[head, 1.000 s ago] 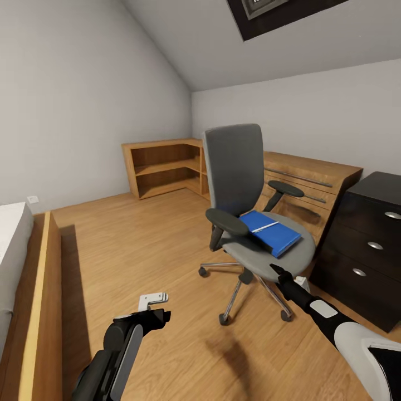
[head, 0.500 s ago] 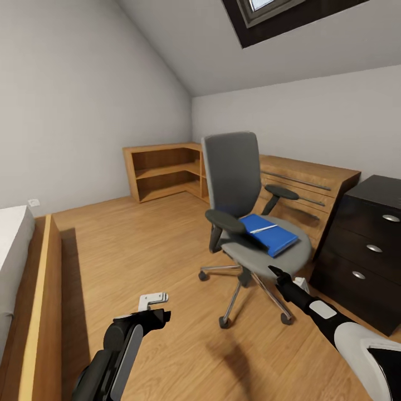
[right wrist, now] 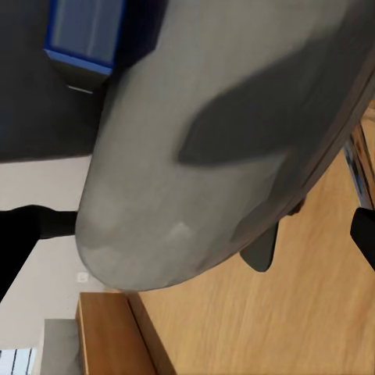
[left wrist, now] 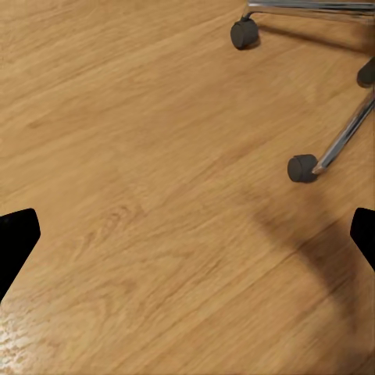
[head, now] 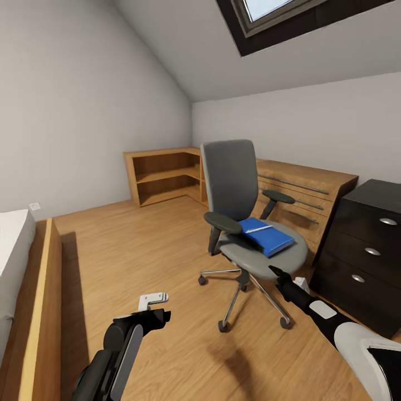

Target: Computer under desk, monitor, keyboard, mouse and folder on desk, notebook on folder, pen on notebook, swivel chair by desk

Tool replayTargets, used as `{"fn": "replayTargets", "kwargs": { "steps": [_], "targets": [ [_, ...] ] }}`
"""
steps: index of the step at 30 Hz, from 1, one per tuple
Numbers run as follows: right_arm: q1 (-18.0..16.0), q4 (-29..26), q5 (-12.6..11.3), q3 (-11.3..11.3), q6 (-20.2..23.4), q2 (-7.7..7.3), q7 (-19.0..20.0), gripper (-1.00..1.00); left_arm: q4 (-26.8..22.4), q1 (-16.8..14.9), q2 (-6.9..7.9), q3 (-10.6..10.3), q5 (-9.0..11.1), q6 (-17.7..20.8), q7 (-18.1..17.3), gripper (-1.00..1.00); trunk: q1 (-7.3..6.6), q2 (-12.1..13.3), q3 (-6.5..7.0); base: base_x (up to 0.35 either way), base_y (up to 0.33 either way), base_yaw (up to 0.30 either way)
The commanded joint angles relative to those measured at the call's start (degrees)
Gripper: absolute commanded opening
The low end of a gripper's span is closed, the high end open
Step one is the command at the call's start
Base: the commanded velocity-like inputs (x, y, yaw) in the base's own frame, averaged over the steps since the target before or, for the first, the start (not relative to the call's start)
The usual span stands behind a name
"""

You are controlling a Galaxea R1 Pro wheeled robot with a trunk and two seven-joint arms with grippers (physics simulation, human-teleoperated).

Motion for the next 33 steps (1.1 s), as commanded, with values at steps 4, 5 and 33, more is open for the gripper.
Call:
{"fn": "replayTargets", "kwargs": {
  "steps": [4, 5, 33],
  "targets": [
    [0.0, 0.0, -0.2, -0.3, 0.5, -0.1, 0.1, 1.0, -0.1, 0.0, 0.0, 0.0, 0.6, 0.2, 0.5, 1.0, -0.01, 0.0, -0.06, 0.0, 0.0, 0.0],
    [0.0, 0.0, -0.2, -0.3, 0.5, -0.12, 0.1, 1.0, -0.1, 0.0, 0.0, 0.0, 0.6, 0.2, 0.5, 1.0, -0.01, 0.0, -0.06, 0.0, 0.0, 0.0],
    [0.0, 0.2, -0.3, -0.3, 0.5, -0.37, -0.2, 1.0, -0.1, 0.0, 0.0, 0.0, 0.6, 0.2, 0.5, 1.0, -0.01, 0.0, -0.06, 0.0, -0.108, 0.0]
  ]
}}
